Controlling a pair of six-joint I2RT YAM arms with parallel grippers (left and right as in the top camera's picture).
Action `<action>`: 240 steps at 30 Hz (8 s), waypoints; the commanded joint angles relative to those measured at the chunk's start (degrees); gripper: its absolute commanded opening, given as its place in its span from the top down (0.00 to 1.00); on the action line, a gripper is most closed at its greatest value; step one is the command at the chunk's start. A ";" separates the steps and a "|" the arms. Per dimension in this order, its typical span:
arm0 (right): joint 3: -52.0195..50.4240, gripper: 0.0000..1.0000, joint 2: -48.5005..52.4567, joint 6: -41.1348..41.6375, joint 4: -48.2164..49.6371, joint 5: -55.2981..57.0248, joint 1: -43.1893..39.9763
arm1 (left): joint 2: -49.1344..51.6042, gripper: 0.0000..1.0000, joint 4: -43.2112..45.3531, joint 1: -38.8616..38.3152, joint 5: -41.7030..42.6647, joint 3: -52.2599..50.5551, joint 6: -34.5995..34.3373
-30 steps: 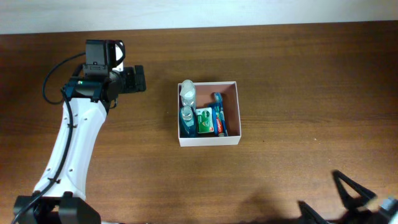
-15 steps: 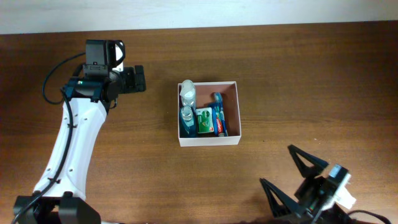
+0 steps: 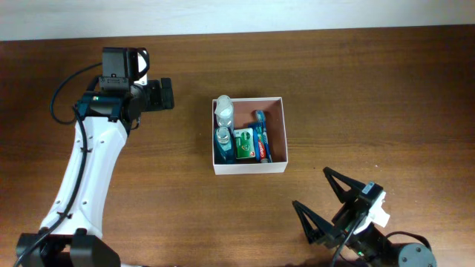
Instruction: Pack container
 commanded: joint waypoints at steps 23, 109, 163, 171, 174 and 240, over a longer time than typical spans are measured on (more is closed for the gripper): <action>-14.58 0.02 -0.31 2.60 6.73 4.44 -0.20 | -1.62 0.01 0.11 -0.02 -0.44 0.92 -0.72; -20.17 0.02 -0.13 -15.43 11.19 28.02 -0.24 | -17.25 0.01 -0.26 -3.37 -0.44 -7.30 -0.72; -20.17 0.02 -0.13 -15.43 11.19 28.02 -0.24 | -91.67 0.01 36.28 1.97 5.22 -81.53 -0.72; -20.17 0.02 -0.13 -15.43 11.19 28.02 -0.24 | -91.67 0.01 36.26 1.97 5.25 -81.53 -0.72; -20.17 0.02 -0.13 -15.43 11.19 28.02 -0.24 | -91.67 0.01 36.26 1.97 5.22 -81.53 -0.72; -20.17 0.02 -0.13 -15.43 11.19 28.04 -18.21 | -91.67 0.01 36.26 1.97 5.25 -81.53 -0.72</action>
